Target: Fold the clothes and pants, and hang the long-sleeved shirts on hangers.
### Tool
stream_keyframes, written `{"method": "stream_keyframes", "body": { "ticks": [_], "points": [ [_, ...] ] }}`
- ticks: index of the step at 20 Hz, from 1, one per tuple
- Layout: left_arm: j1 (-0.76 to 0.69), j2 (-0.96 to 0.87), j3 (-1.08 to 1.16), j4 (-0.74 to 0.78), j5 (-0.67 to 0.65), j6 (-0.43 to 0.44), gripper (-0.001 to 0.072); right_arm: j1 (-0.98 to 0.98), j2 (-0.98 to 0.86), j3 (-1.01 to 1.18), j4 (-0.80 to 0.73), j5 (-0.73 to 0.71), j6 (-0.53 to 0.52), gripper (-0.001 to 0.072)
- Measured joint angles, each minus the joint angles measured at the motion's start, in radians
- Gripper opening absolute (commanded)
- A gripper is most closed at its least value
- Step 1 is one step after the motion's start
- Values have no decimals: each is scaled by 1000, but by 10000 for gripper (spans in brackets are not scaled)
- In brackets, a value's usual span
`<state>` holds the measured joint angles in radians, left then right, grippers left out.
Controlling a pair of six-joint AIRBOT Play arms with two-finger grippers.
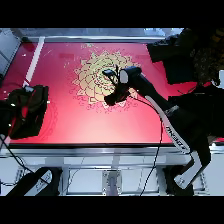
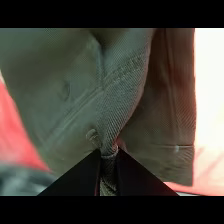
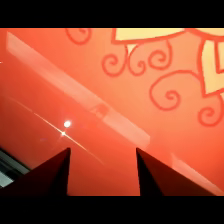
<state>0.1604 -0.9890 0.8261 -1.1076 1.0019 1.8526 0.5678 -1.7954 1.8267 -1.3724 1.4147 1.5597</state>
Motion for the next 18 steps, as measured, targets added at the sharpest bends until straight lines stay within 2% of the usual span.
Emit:
{"method": "stream_keyframes", "body": {
  "ticks": [3, 6, 9, 12, 15, 18],
  "points": [
    [-42, 54, 269, -263, 87, 239, 72, -25, 28, 131, -26, 94, -42, 452],
    [-109, 26, 553, -494, 203, 367, 72, -63, 103, 203, -48, 151, -89, 452],
    [-232, -84, 787, -599, 372, 412, 72, -117, 203, 198, -66, 190, -119, 453],
    [-421, -220, 930, -671, 469, 434, 72, -177, 291, 177, -72, 245, -142, 453],
    [-615, -343, 1000, -673, 526, 452, 72, -231, 353, 148, -74, 306, -160, 452],
    [-724, -414, 1027, -643, 574, 459, 72, -254, 428, 20, -36, 322, -225, 449]
  ]
}}
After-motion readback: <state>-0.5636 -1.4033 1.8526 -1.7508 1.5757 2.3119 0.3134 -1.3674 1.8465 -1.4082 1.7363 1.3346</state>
